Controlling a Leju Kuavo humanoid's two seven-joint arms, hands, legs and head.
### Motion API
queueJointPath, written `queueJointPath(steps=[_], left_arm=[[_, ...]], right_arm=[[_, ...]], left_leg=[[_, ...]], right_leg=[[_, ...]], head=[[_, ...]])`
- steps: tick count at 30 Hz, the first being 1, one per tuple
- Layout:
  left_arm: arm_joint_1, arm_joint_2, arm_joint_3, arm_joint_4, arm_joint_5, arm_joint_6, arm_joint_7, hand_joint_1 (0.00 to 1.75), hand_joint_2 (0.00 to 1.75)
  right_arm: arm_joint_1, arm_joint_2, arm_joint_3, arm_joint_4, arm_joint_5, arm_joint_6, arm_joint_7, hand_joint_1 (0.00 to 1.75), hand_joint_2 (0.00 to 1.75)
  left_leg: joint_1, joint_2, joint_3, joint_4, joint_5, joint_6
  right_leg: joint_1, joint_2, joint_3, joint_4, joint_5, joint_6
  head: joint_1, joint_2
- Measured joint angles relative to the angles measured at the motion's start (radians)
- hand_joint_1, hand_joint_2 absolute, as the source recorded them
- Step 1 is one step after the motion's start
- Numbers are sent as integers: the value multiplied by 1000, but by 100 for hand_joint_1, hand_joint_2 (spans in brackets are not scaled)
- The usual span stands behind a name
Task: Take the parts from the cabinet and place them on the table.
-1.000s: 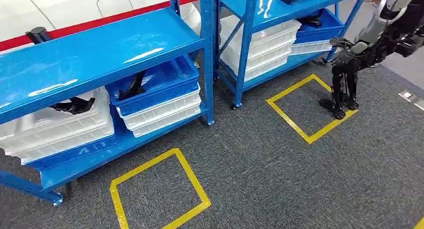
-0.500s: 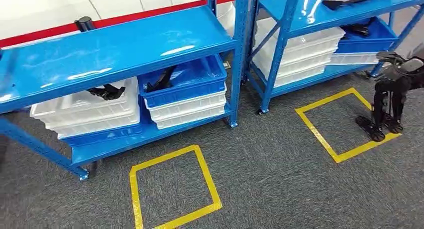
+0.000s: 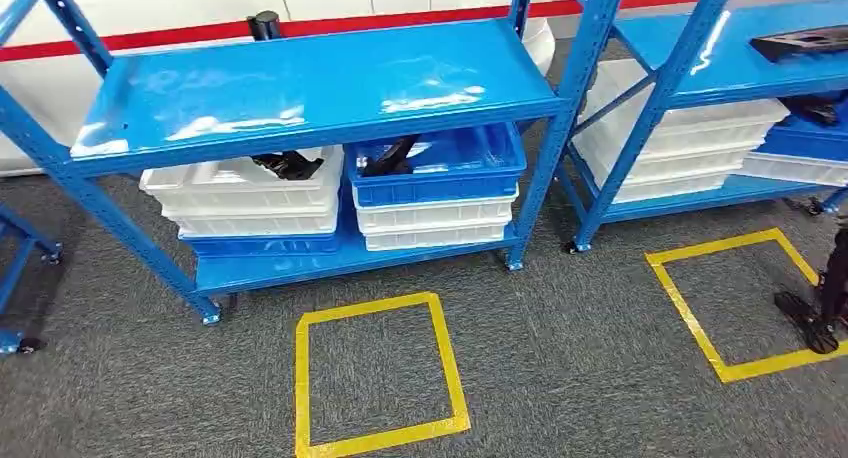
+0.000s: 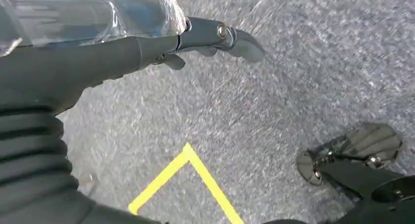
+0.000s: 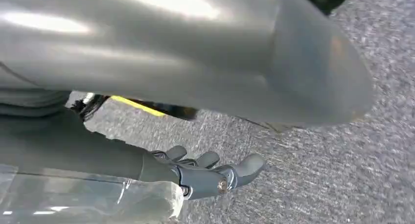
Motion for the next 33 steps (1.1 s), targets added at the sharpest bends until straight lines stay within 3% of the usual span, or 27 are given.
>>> queueJointPath(steps=[1,2,3,4,5,8,9,10,11,12,13,14,15,16,17,19,20,23,25,26,27,29,30,31,32,33], left_arm=[[2,0,0,0,0,0,2,0,0],[4,0,0,0,0,0,3,0,0],[3,-1,-1,0,0,0,3,0,0],[4,-1,-2,0,0,0,3,0,0],[3,-1,-3,0,0,0,3,0,0],[11,-1,-6,0,2,3,11,0,0],[11,0,-7,0,2,6,19,0,175],[11,-2,-8,0,3,9,20,0,175],[8,-4,-9,0,5,12,20,0,175],[2,-5,-9,0,8,16,21,0,175],[1,-5,-9,0,9,21,24,0,175],[0,-5,-9,0,11,25,32,0,175],[1,-5,-9,0,14,28,45,0,175],[5,-5,-9,0,16,30,57,0,175],[9,-5,-9,0,14,31,61,0,175],[24,-5,0,0,-1,31,58,0,175],[30,-5,7,0,-9,27,53,0,175],[57,-6,35,0,-35,5,42,0,175],[62,-8,60,0,-53,-11,30,0,175],[61,-8,75,0,-64,-22,24,0,175],[62,-8,91,0,-73,-29,19,0,175],[62,-10,119,-5,-90,-46,10,0,175],[61,-11,136,-11,-100,-55,5,0,0],[60,-12,152,-19,-110,-65,-1,0,0],[59,-13,167,-27,-118,-73,-3,0,0],[58,-14,186,-38,-127,-81,-8,0,0]], right_arm=[[0,0,0,0,0,0,4,0,0],[-1,0,0,0,0,0,9,0,0],[-1,-1,0,0,0,0,13,0,0],[-2,-2,0,0,0,0,15,0,0],[-3,-2,0,0,-3,0,16,0,0],[-11,-1,3,0,18,0,45,0,0],[-13,-1,5,0,24,0,57,0,0],[-13,-1,6,0,26,-1,65,0,0],[-12,-2,6,0,27,-1,68,0,0],[-9,-1,7,0,27,0,69,0,0],[-7,-1,7,0,27,0,72,0,0],[-4,-1,8,0,27,0,72,0,175],[-3,-1,9,0,27,0,71,0,175],[-4,-1,10,0,26,0,65,0,175],[-4,1,10,0,24,0,56,0,175],[-4,4,2,-8,33,0,45,0,175],[-5,5,-4,-11,41,0,42,0,175],[0,6,-29,-21,79,0,39,0,175],[9,6,-51,-26,104,0,36,0,175],[16,6,-66,-27,121,0,35,0,175],[24,6,-80,-28,133,0,32,0,175],[49,5,-108,-28,155,0,30,0,175],[65,5,-124,-28,171,0,29,0,0],[83,4,-140,-28,184,0,28,0,0],[97,3,-154,-28,194,0,27,0,0],[111,1,-173,-28,206,0,26,0,0]], left_leg=[[1,-15,2,1,-1,-1],[2,-32,7,1,-3,-3],[4,-40,11,2,-5,-5],[4,-52,12,2,-8,-8],[-4,-59,11,10,-12,-15],[6,-66,8,-2,-12,-32],[6,-66,8,2,-15,-38],[6,-20,3,26,-30,-40],[5,16,-21,75,-63,-46],[7,33,-65,168,-110,-52],[9,38,-106,250,-143,-57],[11,39,-138,315,-162,-60],[12,39,-149,332,-157,-62],[14,40,-136,302,-133,-63],[15,41,-101,232,-95,-62],[15,58,0,32,-13,-58],[5,61,8,11,-23,-51],[0,54,7,9,-24,-34],[7,50,17,-4,-15,-18],[7,50,19,-4,-18,-11],[7,50,21,-4,-19,-4],[4,49,23,-4,-22,-1],[4,46,24,-4,-22,-1],[5,44,26,-4,-24,-1],[5,40,30,-3,-26,-3],[7,37,34,-3,-28,-6]], right_leg=[[0,0,9,-39,37,-1],[-1,7,40,-125,95,-1],[-2,22,79,-218,148,-3],[-4,50,108,-296,177,-4],[-2,64,114,-315,168,-5],[6,56,116,-313,171,-21],[-1,49,116,-320,177,-30],[-2,44,118,-321,179,-33],[-2,40,118,-321,177,-38],[1,29,119,-321,176,-40],[2,22,119,-321,174,-42],[2,14,119,-321,172,-42],[2,9,120,-321,171,-42],[2,6,121,-321,170,-41],[2,1,124,-321,168,-40],[1,-2,134,-321,161,-32],[9,-2,135,-319,157,-25],[5,-3,139,-324,153,-14],[0,-2,141,-310,141,-1],[2,-1,120,-262,108,0],[2,-1,85,-188,69,1],[1,-1,3,-28,5,4],[1,-1,-23,12,3,4],[0,-1,-21,-6,29,5],[-1,-1,4,-66,70,5],[-2,-1,47,-160,120,4]], head=[[0,0],[0,0],[0,0],[1,0],[1,0],[1,0],[1,0],[1,0],[-6,0],[-5,0],[-6,0],[-6,0],[-6,0],[-6,0],[-6,0],[-6,0],[-6,0],[-5,0],[-5,0],[-4,0],[-2,0],[-2,0],[-2,0],[-2,0],[-2,0],[-2,0]])
